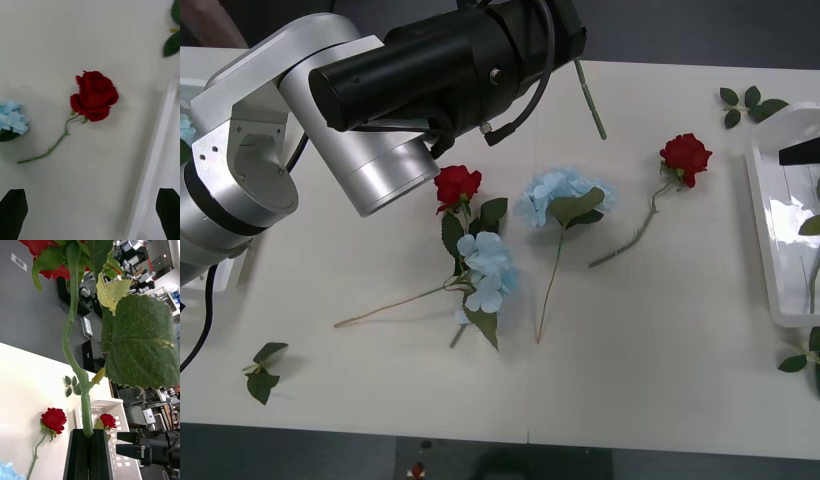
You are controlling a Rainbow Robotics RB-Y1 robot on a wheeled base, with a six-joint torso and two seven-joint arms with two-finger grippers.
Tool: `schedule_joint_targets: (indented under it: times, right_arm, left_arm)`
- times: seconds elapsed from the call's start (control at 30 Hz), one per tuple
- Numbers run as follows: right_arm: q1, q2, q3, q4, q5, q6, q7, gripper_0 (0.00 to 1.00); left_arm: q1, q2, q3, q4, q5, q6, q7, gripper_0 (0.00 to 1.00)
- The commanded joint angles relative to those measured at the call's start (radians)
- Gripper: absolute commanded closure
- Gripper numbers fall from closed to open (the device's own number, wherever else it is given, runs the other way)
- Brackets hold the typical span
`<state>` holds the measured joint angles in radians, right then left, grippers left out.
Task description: Put the red flowers into the right box and the blue flowers into the left box
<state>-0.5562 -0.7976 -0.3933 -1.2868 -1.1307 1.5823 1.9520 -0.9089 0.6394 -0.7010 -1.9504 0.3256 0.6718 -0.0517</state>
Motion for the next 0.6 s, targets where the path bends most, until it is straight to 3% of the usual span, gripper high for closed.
schedule_joint_targets:
  times: [0.03, 0.2, 0.6]
  right_arm:
    - [-0.071, -0.045, 0.005, -0.017, -0.118, 0.088, 0.012, 0.0]
    - [-0.11, -0.02, -0.009, -0.017, -0.29, 0.194, -0.088, 0.0]
    - [-0.179, 0.081, -0.01, -0.017, -0.589, 0.235, -0.335, 0.0]
  left_arm:
    - [-0.034, 0.017, 0.015, -0.032, -0.005, -0.001, 0.023, 1.0]
    - [-0.034, 0.017, 0.015, -0.032, -0.005, -0.001, 0.023, 1.0]
    - [-0.034, 0.017, 0.015, -0.032, -0.005, -0.001, 0.023, 1.0]
